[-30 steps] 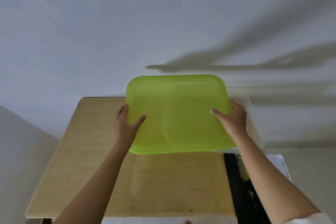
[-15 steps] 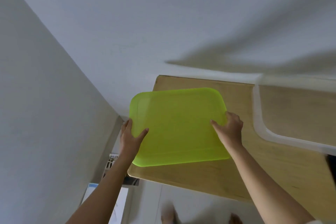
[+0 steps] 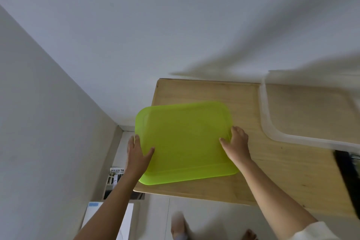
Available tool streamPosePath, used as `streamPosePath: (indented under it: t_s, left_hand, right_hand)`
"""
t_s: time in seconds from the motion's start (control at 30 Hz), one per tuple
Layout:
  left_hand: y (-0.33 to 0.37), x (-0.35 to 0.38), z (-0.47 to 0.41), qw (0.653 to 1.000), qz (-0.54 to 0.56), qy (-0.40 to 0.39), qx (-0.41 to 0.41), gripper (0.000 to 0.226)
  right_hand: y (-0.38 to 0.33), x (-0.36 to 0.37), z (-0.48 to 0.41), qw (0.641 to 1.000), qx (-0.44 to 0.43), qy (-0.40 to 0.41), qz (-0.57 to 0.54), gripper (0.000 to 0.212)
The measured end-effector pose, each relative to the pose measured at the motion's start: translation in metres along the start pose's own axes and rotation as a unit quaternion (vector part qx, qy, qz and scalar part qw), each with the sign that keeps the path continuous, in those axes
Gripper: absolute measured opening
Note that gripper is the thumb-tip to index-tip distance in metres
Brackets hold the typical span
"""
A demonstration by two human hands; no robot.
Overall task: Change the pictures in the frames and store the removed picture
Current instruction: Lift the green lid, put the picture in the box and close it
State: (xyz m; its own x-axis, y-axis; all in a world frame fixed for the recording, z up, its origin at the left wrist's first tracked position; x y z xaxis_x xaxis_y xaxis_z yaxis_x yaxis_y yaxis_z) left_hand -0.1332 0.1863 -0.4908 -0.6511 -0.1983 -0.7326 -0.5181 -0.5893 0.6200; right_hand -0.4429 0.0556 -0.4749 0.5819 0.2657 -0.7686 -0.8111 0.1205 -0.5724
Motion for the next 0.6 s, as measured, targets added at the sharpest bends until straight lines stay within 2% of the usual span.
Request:
streamPosePath:
  t_s: [0.1, 0.2, 0.3, 0.47, 0.6]
  left_hand:
    - [0.033, -0.007, 0.001, 0.999, -0.019, 0.037, 0.026, 0.071]
    - [0.107, -0.002, 0.005, 0.992, -0.013, 0.06, 0.109, 0.057]
    - [0.202, 0.025, 0.022, 0.975, 0.012, 0.06, 0.213, 0.045]
    - [0.357, 0.114, 0.094, 0.919, 0.041, -0.01, 0.392, 0.04]
    - [0.43, 0.219, 0.181, 0.856, 0.031, -0.113, 0.504, 0.035]
  right_hand:
    - [-0.011, -0.02, 0.005, 0.999, -0.039, -0.001, -0.02, 0.063]
    - [-0.018, -0.072, 0.009, 0.993, -0.098, 0.041, -0.06, 0.057]
    - [0.001, -0.145, 0.009, 0.986, -0.119, 0.097, -0.068, 0.053]
    - [0.098, -0.255, 0.02, 0.978, -0.076, 0.184, -0.065, 0.049]
    - [0.222, -0.306, 0.049, 0.974, 0.027, 0.209, -0.08, 0.047]
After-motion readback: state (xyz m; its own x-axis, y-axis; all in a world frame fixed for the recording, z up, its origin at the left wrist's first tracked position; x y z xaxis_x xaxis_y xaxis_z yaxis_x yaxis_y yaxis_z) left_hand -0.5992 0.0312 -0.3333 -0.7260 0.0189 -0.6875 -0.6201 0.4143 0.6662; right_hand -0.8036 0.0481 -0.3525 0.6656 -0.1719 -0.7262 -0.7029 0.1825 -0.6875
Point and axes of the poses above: each hand's wrist, its own z-axis away from the middle knuckle, its own x-axis out of the palm, y = z × x, the point moved 8 cm from there along -z, towards the middle knuckle
